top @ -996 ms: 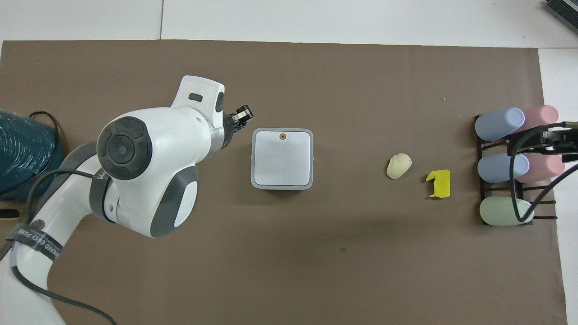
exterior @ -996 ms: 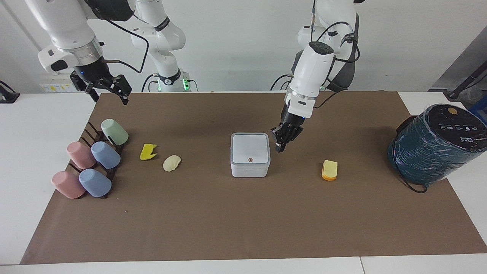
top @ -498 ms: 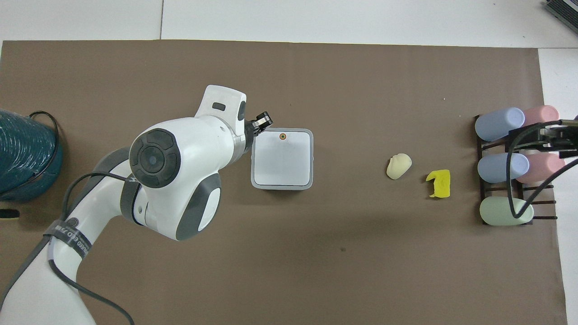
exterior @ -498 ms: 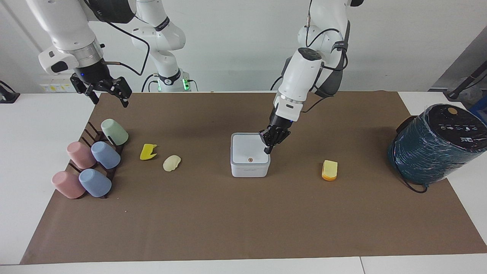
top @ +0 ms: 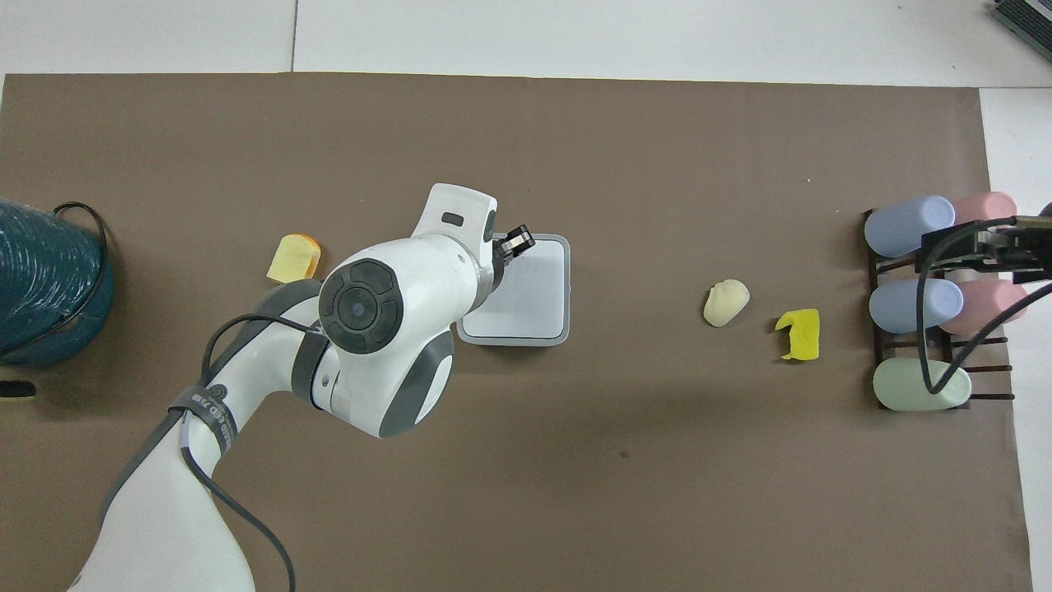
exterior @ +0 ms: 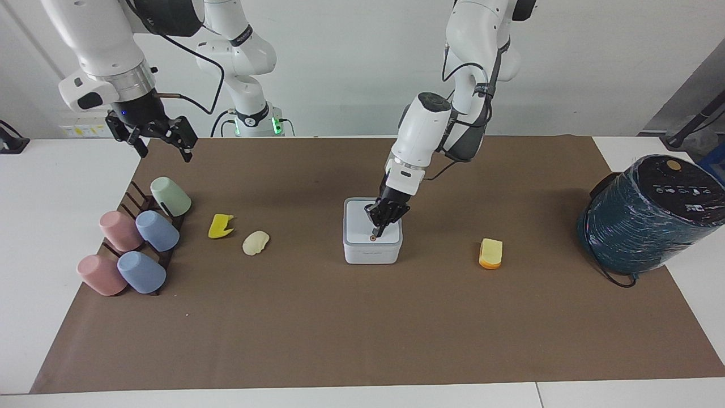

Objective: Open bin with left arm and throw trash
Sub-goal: 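Swing the lid open with the left gripper and draw back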

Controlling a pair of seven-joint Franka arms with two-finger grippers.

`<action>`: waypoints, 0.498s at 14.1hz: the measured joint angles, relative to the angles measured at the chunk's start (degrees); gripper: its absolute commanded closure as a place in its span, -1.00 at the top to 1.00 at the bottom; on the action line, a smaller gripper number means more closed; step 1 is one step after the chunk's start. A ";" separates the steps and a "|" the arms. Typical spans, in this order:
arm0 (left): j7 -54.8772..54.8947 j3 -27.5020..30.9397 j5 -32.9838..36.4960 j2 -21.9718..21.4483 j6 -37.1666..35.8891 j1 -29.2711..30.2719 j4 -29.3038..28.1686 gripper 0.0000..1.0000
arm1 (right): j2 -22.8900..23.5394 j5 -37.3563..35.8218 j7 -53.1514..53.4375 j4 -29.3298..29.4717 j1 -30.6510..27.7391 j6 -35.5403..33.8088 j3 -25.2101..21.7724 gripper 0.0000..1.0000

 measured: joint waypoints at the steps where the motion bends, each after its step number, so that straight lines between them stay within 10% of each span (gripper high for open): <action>1: -0.05 0.03 0.00 0.02 0.01 -0.45 -0.10 -0.99 | 0.00 0.00 0.00 -0.07 0.00 0.17 0.00 1.00; 7: -0.06 0.33 0.00 0.39 0.38 -1.42 -0.12 -0.97 | 0.00 0.00 0.00 -0.12 0.03 0.49 0.11 1.00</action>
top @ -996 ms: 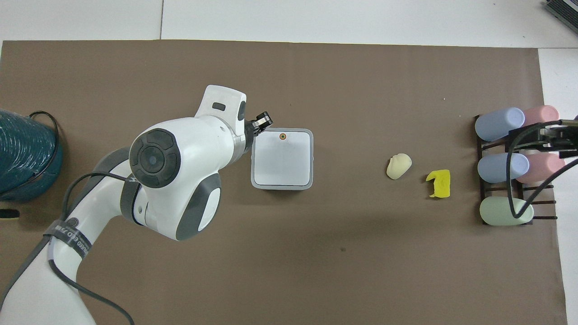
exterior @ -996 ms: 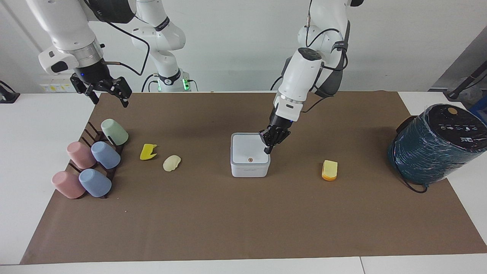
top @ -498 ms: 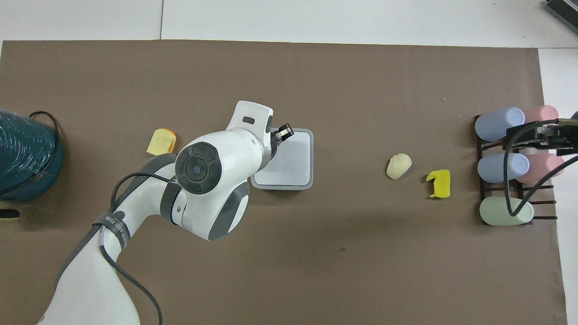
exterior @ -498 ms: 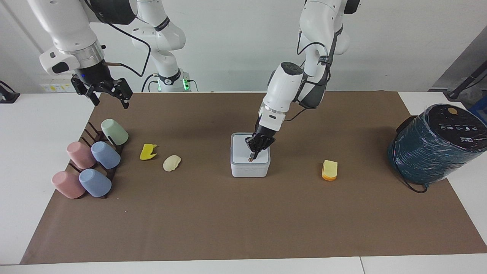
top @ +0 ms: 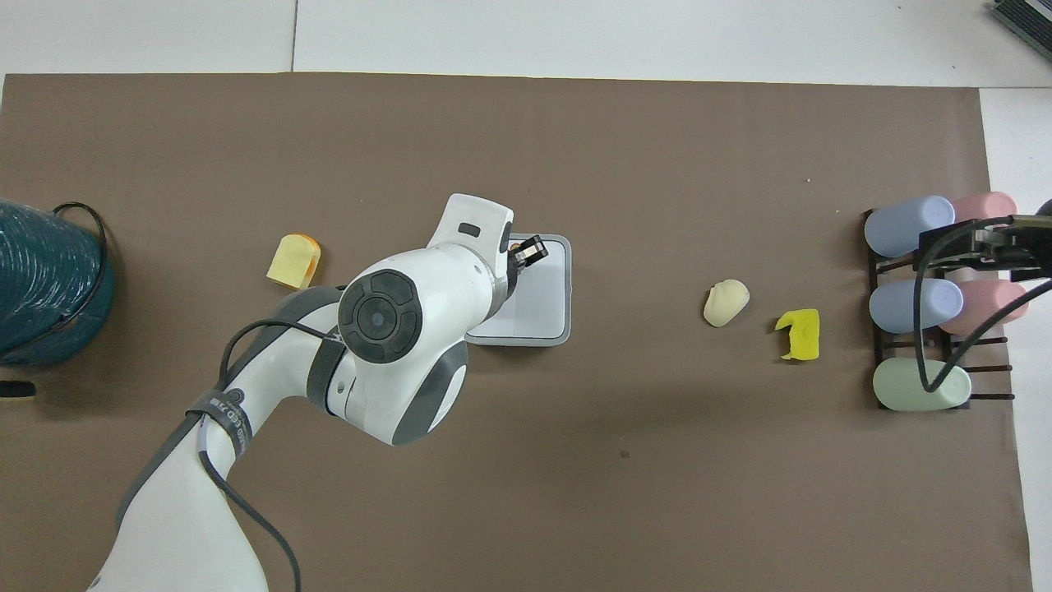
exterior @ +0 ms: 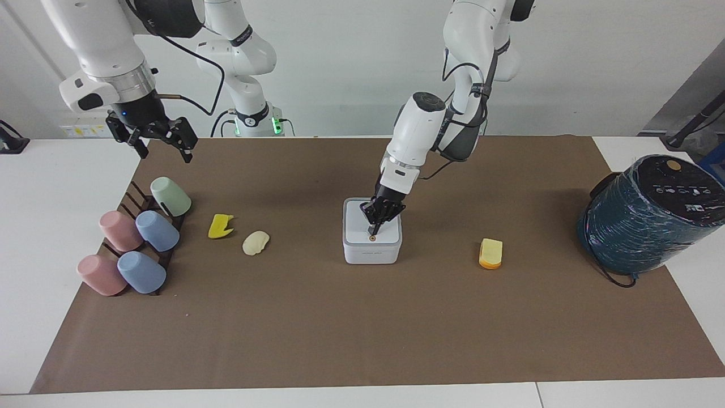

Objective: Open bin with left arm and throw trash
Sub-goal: 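Swing the lid open with the left gripper and draw back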

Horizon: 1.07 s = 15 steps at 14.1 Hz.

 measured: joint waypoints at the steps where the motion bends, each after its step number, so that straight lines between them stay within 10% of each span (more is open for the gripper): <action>1: 0.00 0.02 0.00 0.00 -0.07 0.00 0.07 -0.97 | 0.00 0.00 0.00 0.00 0.00 0.02 0.01 1.00; 12: 5.91 1.37 -0.17 -0.74 -31.74 11.29 15.79 -0.91 | 1.48 0.26 0.00 -5.26 2.56 10.64 0.74 1.00; 15: 14.07 1.49 -0.16 -0.75 -34.56 15.12 15.51 -0.33 | 4.89 0.29 0.03 -6.38 4.92 14.96 0.81 1.00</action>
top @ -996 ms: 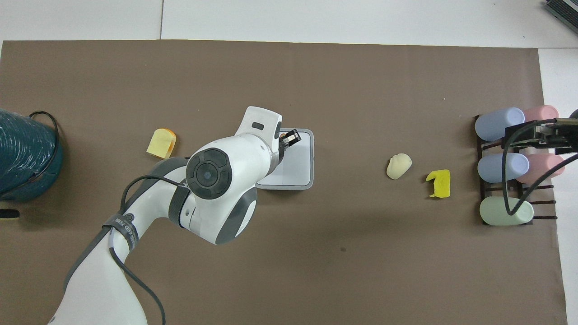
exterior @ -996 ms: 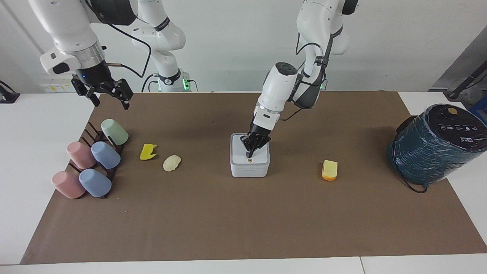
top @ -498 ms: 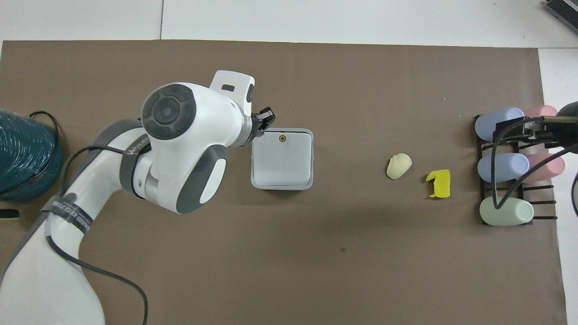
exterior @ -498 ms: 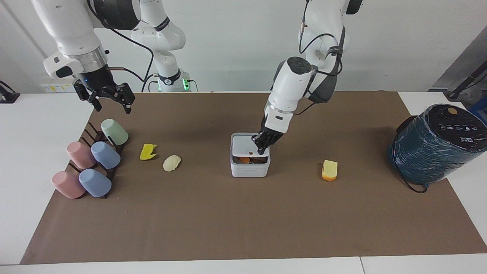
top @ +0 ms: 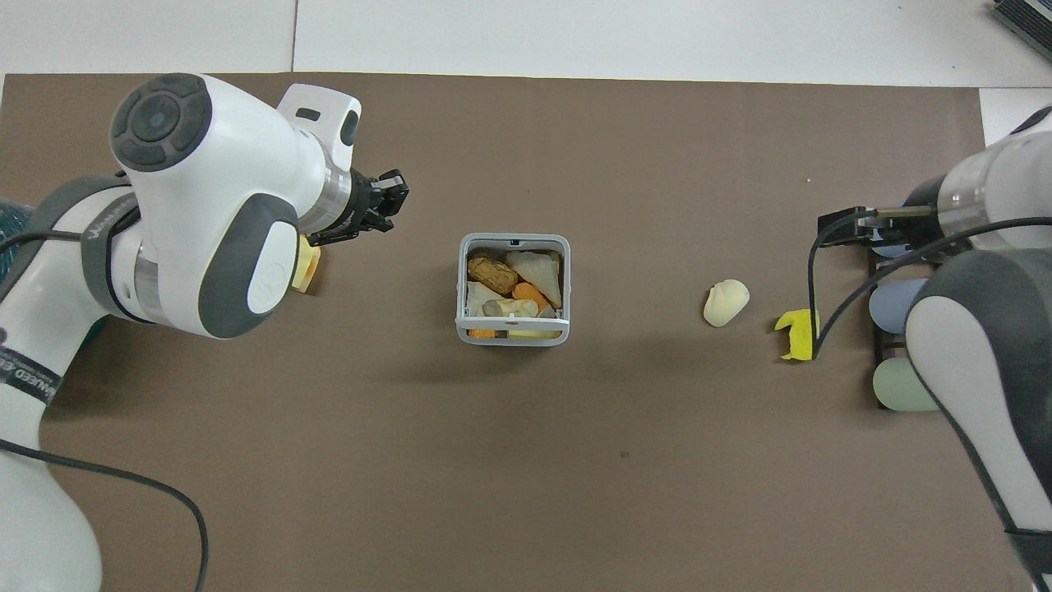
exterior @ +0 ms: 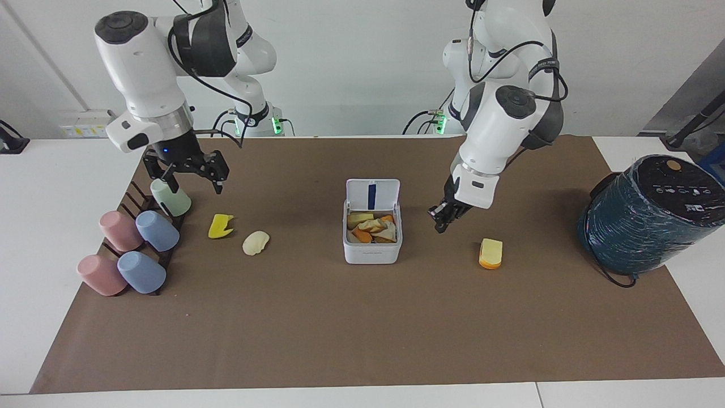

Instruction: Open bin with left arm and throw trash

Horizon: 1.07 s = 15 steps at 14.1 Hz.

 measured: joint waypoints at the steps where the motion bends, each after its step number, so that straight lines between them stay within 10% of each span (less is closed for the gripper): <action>1: 3.22 0.03 0.00 -0.04 -0.24 1.66 -0.51 -0.15 | 1.33 0.02 0.49 -1.09 0.93 2.80 0.01 1.00; 6: 17.09 0.13 0.00 -1.58 4.11 7.77 -7.08 0.99 | 7.68 0.02 6.45 -9.78 4.26 18.10 0.01 1.00; 13: 31.35 0.15 0.20 -1.84 16.33 10.57 -15.47 1.00 | 10.37 0.03 7.11 -24.15 4.29 35.42 -0.22 1.00; 14: 32.95 0.15 0.54 -1.44 17.34 10.59 -16.27 1.00 | 10.37 0.03 7.24 -24.79 4.29 35.88 -0.22 0.82; 15: 34.29 0.15 1.15 -0.85 18.09 10.59 -16.80 1.00 | 10.37 0.03 7.27 -25.21 4.29 36.00 -0.22 0.09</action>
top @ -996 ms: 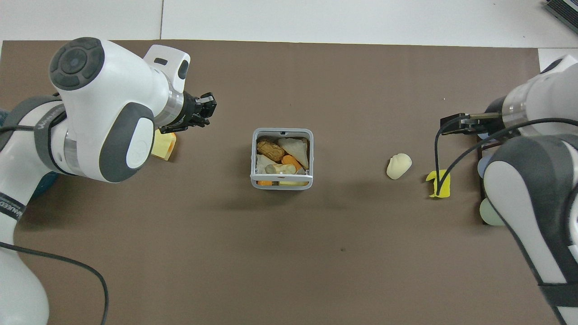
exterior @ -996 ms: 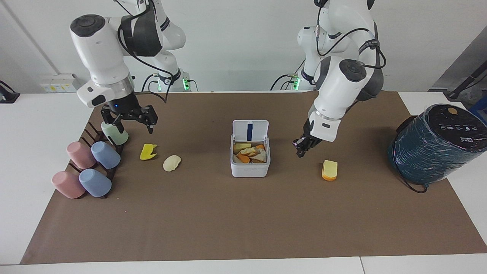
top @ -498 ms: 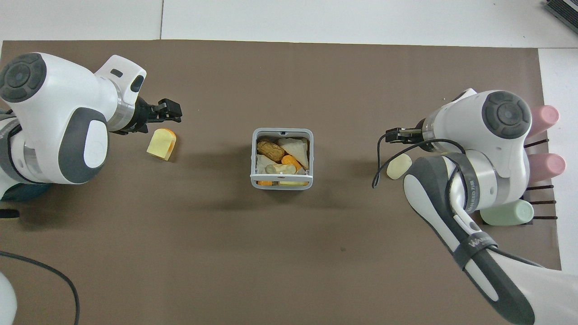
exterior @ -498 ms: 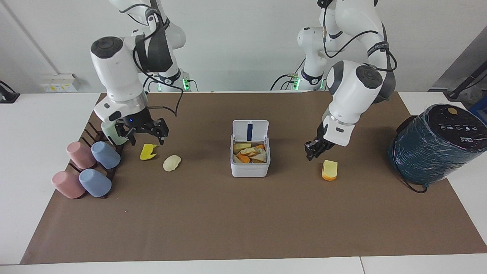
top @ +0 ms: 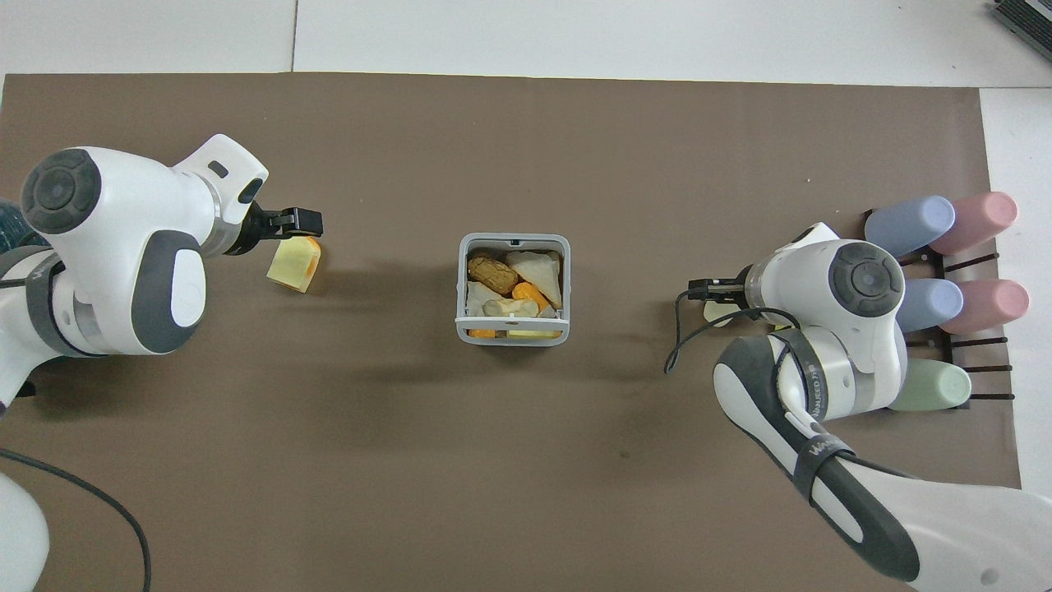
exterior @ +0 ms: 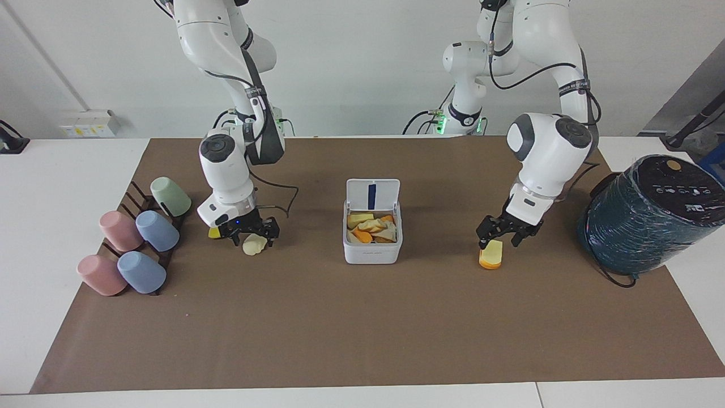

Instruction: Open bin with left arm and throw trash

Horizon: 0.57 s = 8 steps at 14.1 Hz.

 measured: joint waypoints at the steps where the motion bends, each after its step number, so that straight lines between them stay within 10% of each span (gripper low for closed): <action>1: 0.74 0.00 0.89 0.75 0.69 0.00 -0.31 1.00 | 0.00 0.00 0.00 -0.26 0.00 0.06 0.00 -0.66; 2: 1.10 -0.03 1.82 1.68 1.33 0.00 -0.44 1.00 | 0.00 0.00 0.00 -0.47 0.00 0.07 0.00 -1.00; 8: 2.72 -0.16 5.58 4.02 6.42 -0.02 -3.98 1.00 | -0.05 0.01 5.44 0.65 0.34 -1.60 0.08 -1.00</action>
